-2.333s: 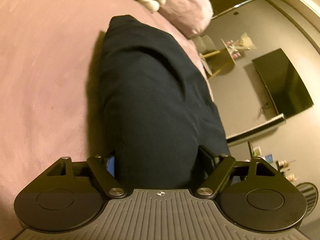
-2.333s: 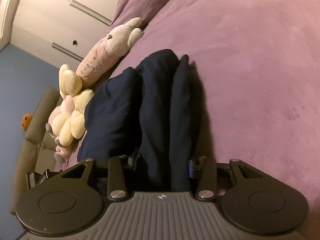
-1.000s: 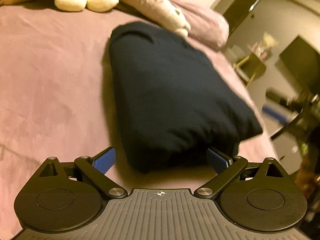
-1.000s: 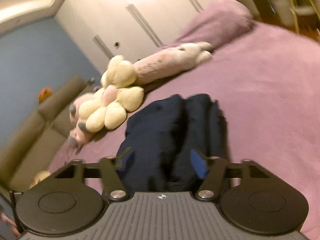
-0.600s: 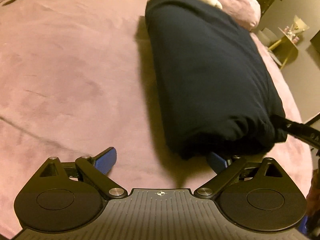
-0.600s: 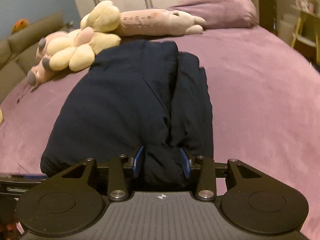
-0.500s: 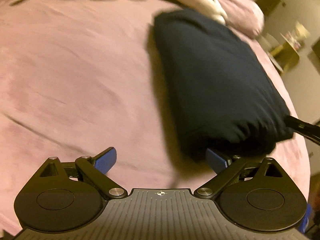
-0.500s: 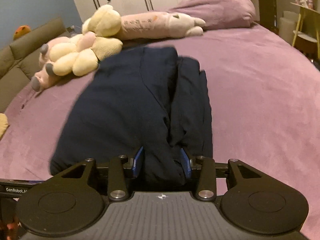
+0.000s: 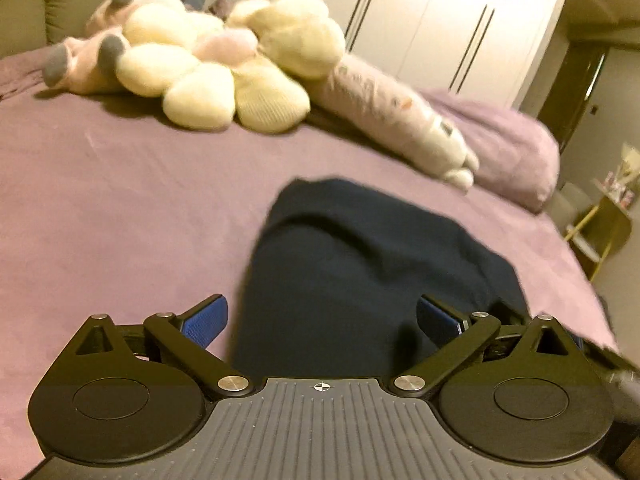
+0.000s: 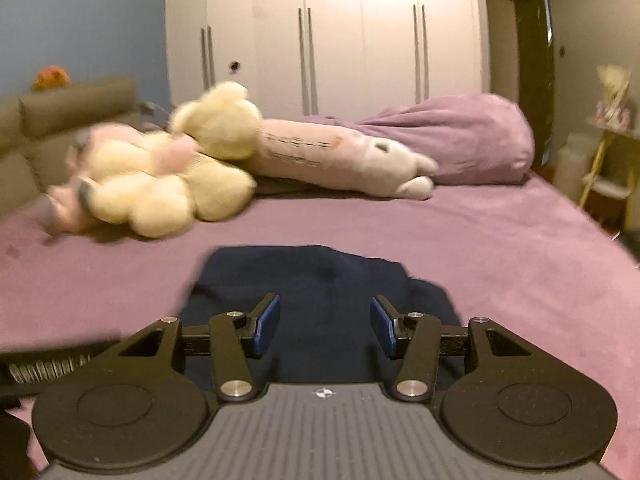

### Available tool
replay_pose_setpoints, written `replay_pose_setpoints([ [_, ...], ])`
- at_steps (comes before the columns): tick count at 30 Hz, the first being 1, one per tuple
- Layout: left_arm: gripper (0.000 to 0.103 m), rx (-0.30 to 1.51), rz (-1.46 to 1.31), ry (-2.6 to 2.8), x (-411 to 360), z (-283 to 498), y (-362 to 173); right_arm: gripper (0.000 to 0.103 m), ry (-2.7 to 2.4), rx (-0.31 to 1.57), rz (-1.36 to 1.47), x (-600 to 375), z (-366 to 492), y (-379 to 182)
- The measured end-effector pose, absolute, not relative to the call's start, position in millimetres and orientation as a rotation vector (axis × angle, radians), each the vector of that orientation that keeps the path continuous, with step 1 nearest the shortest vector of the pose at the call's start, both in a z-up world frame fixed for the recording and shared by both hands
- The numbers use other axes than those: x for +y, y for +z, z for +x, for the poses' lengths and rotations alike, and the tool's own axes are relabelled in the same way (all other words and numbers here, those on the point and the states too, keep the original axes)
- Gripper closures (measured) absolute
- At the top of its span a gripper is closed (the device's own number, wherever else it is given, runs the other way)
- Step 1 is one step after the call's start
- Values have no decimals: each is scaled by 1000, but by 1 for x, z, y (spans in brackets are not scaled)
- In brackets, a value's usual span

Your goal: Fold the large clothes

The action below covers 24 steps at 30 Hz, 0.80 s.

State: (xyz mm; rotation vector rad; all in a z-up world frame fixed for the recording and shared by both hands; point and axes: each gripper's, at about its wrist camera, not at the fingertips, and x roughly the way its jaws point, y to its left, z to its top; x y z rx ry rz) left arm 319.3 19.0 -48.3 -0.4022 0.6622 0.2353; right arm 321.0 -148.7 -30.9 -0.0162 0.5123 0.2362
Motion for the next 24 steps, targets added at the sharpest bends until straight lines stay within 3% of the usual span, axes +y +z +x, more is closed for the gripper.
replay_pose_setpoints([
  [1, 0, 692, -418, 221, 16, 328, -58, 56, 199, 525, -32, -152, 327, -43],
  [3, 0, 714, -391, 243, 7, 338, -70, 41, 159, 526, -12, -166, 334, -67],
  [5, 0, 718, -352, 253, 0, 343, -83, 34, 152, 513, 58, -185, 332, -87],
  [14, 0, 648, -323, 291, -7, 341, -104, 31, 173, 459, 124, -193, 332, -114],
  [19, 0, 736, -362, 247, 6, 329, -83, 24, 158, 513, 93, -189, 330, -93],
  [22, 0, 788, -367, 178, 12, 293, -68, 22, 178, 588, 94, -193, 308, -72],
  [24, 0, 815, -353, 134, 12, 262, -61, 15, 213, 634, 88, -197, 279, -61],
])
